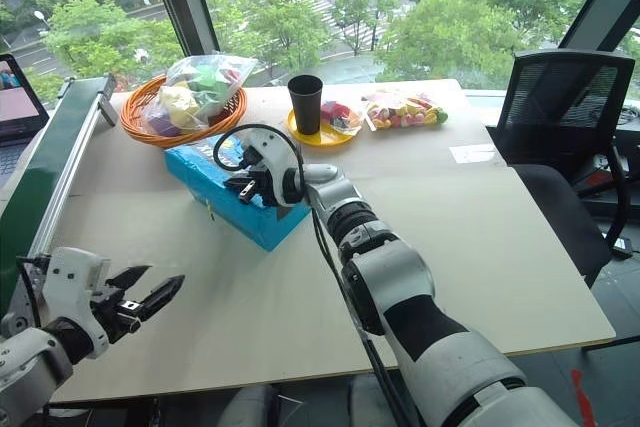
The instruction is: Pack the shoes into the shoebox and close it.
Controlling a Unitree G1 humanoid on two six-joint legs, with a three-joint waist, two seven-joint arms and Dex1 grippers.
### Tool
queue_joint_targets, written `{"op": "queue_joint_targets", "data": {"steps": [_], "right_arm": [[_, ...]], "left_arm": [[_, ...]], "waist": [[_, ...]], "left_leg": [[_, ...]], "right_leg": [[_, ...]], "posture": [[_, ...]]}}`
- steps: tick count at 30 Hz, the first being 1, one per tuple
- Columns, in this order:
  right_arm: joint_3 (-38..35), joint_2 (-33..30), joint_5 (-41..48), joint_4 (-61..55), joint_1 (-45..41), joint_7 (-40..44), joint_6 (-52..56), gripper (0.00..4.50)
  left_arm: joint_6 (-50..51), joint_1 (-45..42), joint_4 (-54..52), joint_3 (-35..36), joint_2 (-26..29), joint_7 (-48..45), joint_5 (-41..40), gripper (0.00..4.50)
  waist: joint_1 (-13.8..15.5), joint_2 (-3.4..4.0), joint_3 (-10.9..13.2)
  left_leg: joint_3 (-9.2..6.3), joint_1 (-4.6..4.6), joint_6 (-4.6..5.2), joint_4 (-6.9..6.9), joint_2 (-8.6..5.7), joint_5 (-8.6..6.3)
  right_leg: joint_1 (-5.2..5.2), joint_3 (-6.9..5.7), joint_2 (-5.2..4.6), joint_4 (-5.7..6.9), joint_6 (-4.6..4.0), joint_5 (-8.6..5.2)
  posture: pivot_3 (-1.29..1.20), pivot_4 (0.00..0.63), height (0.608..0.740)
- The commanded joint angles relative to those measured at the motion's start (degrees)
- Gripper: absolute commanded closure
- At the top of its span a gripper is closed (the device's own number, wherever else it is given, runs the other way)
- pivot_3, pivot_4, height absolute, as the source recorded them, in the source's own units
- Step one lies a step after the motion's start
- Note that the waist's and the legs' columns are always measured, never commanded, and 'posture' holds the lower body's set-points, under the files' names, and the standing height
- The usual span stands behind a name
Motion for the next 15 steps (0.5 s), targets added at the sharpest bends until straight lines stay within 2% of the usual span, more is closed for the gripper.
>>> {"op": "queue_joint_targets", "data": {"steps": [1, 5, 9, 15], "right_arm": [[1.8, 0.5, -2.6, -0.4, 0.5, -0.4, -2.5, 4.49], [5.4, 1.2, -6.7, 0.1, 3.0, -2.2, -3.6, 4.49], [11.6, 2.7, -13.4, 0.8, 7.1, -8.1, -4.5, 4.49], [16.0, 4.6, -17.1, 0.6, 8.6, -13.6, -7.5, 4.49]], "left_arm": [[-2.4, 1.1, -2.7, 1.1, -0.8, 0.2, 0.9, 0.93], [-2.8, 1.2, -2.7, 0.9, -0.7, 0.2, 1.0, 0.93], [-2.4, -1.0, -2.1, 0.0, 0.2, 0.5, 0.7, 0.93], [-1.7, -3.6, -1.2, -1.3, 1.3, 0.3, 0.7, 0.93]], "waist": [[0.0, 0.0, 0.0], [0.0, -0.01, 0.0], [0.0, 0.0, 0.0], [0.1, -0.08, -0.3]], "left_leg": [[0.0, 0.0, 0.0, -0.01, 0.0, 0.0], [0.0, 0.05, 0.0, 0.0, 0.0, 0.0], [0.01, 0.34, 0.01, -0.02, 0.0, 0.0], [0.0, 1.47, 0.0, -0.15, 0.0, -0.03]], "right_leg": [[0.0, 0.0, 0.0, 0.01, 0.0, 0.0], [0.05, 0.0, 0.01, 0.01, 0.0, 0.0], [0.29, 0.0, 0.01, 0.01, -0.01, -0.01], [1.42, -0.02, 0.01, -0.16, -0.08, -0.13]], "posture": [[0.0, 0.15, 0.738], [0.0, 0.15, 0.738], [0.0, 0.15, 0.738], [0.0, 0.15, 0.738]]}}
